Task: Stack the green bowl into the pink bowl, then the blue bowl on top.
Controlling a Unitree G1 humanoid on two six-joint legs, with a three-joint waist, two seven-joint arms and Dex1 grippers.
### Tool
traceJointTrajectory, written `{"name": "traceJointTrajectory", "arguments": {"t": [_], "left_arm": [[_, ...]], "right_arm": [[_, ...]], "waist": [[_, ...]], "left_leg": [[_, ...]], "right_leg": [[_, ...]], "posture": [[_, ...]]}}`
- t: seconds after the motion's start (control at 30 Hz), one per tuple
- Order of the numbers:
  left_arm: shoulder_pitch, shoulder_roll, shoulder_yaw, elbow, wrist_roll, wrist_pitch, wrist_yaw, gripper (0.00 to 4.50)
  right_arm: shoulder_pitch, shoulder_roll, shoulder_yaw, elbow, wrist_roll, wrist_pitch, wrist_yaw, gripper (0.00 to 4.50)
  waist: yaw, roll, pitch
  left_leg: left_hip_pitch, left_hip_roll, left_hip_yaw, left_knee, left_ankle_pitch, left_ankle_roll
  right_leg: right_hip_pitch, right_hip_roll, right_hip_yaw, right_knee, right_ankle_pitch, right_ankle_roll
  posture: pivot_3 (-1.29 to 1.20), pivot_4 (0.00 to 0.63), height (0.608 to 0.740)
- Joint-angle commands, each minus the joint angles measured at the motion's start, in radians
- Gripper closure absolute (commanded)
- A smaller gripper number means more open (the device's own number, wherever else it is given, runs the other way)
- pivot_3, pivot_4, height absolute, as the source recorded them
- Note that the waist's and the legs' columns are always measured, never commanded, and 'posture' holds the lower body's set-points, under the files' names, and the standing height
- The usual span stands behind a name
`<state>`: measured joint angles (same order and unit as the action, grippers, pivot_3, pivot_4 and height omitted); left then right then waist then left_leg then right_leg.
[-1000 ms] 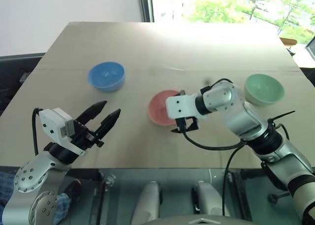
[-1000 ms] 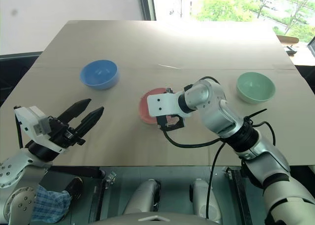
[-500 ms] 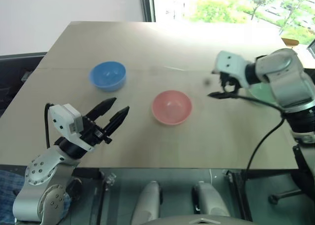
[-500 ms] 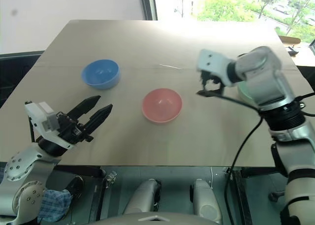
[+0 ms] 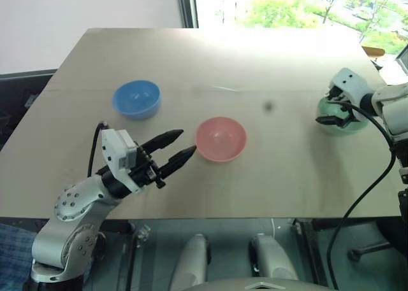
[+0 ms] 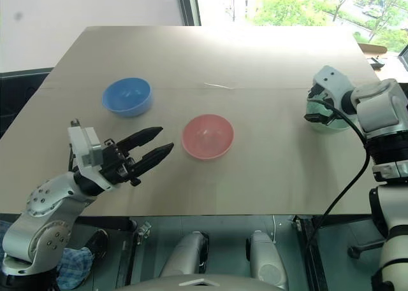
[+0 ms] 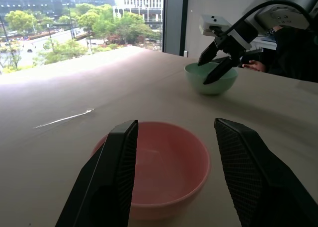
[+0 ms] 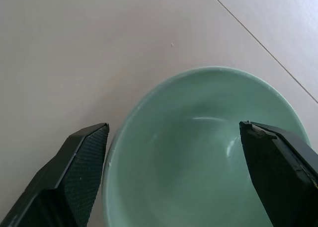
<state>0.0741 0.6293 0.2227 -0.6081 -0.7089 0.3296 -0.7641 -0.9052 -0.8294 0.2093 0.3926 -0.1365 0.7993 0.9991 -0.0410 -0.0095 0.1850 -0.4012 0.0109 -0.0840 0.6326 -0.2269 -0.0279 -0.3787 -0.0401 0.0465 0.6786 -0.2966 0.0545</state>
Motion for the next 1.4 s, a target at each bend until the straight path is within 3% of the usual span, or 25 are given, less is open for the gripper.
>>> {"name": "traceJointTrajectory", "arguments": {"t": [0.03, 0.23, 0.27, 0.33, 0.53, 0.63, 0.8, 1.03, 1.17, 1.4], "left_arm": [[-0.024, 0.015, -0.01, -0.007, 0.0, 0.005, -0.017, 1.92], [-0.039, 0.019, -0.018, -0.002, -0.004, 0.019, -0.025, 1.92], [-0.041, 0.019, -0.019, 0.0, -0.003, 0.02, -0.025, 1.92], [-0.044, 0.02, -0.023, 0.007, 0.006, 0.017, -0.03, 1.92], [-0.049, 0.02, -0.019, 0.007, 0.004, 0.024, -0.025, 1.92], [-0.051, 0.018, -0.016, 0.004, -0.003, 0.031, -0.017, 1.92], [-0.053, 0.011, -0.004, 0.004, -0.006, 0.03, 0.001, 1.92], [-0.049, 0.016, 0.036, 0.008, -0.016, 0.033, 0.029, 1.92], [-0.054, 0.013, 0.123, 0.072, -0.055, 0.046, 0.05, 1.92], [-0.007, 0.054, 0.188, 0.191, 0.012, -0.02, -0.05, 1.92]], "right_arm": [[0.035, -0.03, -0.033, -0.037, 0.014, 0.047, -0.013, 0.08], [0.09, -0.04, -0.035, -0.105, 0.035, 0.103, -0.024, 0.08], [0.095, -0.041, -0.035, -0.113, 0.038, 0.107, -0.028, 0.3], [0.103, -0.042, -0.036, -0.127, 0.044, 0.112, -0.037, 0.9], [0.113, -0.042, -0.041, -0.173, 0.084, 0.144, -0.027, 3.44], [0.113, -0.046, -0.035, -0.183, 0.091, 0.147, -0.035, 4.42], [0.114, -0.032, -0.036, -0.225, 0.127, 0.152, -0.02, 4.42], [0.104, 0.019, -0.064, -0.377, 0.216, -0.098, 0.035, 4.42], [0.053, 0.053, 0.008, -0.545, 0.264, -0.054, 0.095, 4.42], [-0.059, 0.178, 0.174, -0.67, 0.252, 0.024, 0.081, 4.42]], "waist": [[0.002, 0.0, 0.0], [0.0, 0.001, 0.001], [-0.001, 0.001, 0.001], [-0.001, 0.001, 0.001], [0.001, 0.001, 0.001], [0.002, 0.001, 0.001], [0.001, 0.001, 0.001], [-0.001, 0.001, 0.001], [-0.001, 0.001, 0.001], [0.002, 0.001, 0.001]], "left_leg": [[0.0, 0.0, 0.0, 0.0, 0.0, 0.0], [0.0, 0.0, 0.0, 0.0, 0.0, 0.0], [0.0, 0.0, 0.0, 0.0, 0.0, 0.0], [0.0, 0.0, 0.0, 0.0, 0.0, 0.0], [0.0, 0.0, 0.0, 0.0, 0.0, 0.0], [0.0, 0.0, 0.0, 0.0, 0.0, 0.0], [0.0, 0.0, 0.0, 0.0, 0.0, 0.0], [0.0, 0.0, 0.0, 0.0, 0.0, 0.0], [-0.001, 0.0, -0.001, 0.0, 0.0, 0.0], [0.0, 0.001, -0.002, 0.001, 0.0, 0.0]], "right_leg": [[0.0, 0.0, 0.0, 0.0, 0.0, 0.0], [0.0, 0.0, 0.0, 0.0, 0.0, 0.0], [0.0, 0.0, 0.0, 0.0, 0.0, 0.0], [0.0, 0.0, 0.0, 0.0, 0.0, 0.0], [0.0, 0.0, 0.0, 0.0, 0.0, 0.0], [0.0, 0.0, 0.0, 0.0, 0.0, 0.0], [0.0, 0.0, 0.0, 0.0, 0.0, 0.0], [0.0, 0.0, 0.0, 0.0, 0.0, 0.0], [0.0, 0.0, -0.001, 0.0, 0.0, 0.0], [0.0, 0.001, -0.002, 0.001, 0.0, 0.0]], "posture": [[0.0, 0.15, 0.74], [0.0, 0.15, 0.74], [0.0, 0.15, 0.74], [0.0, 0.15, 0.74], [0.0, 0.15, 0.74], [0.0, 0.15, 0.74], [0.0, 0.15, 0.74], [0.0, 0.15, 0.74], [0.0, 0.15, 0.74], [0.0, 0.15, 0.74]]}}
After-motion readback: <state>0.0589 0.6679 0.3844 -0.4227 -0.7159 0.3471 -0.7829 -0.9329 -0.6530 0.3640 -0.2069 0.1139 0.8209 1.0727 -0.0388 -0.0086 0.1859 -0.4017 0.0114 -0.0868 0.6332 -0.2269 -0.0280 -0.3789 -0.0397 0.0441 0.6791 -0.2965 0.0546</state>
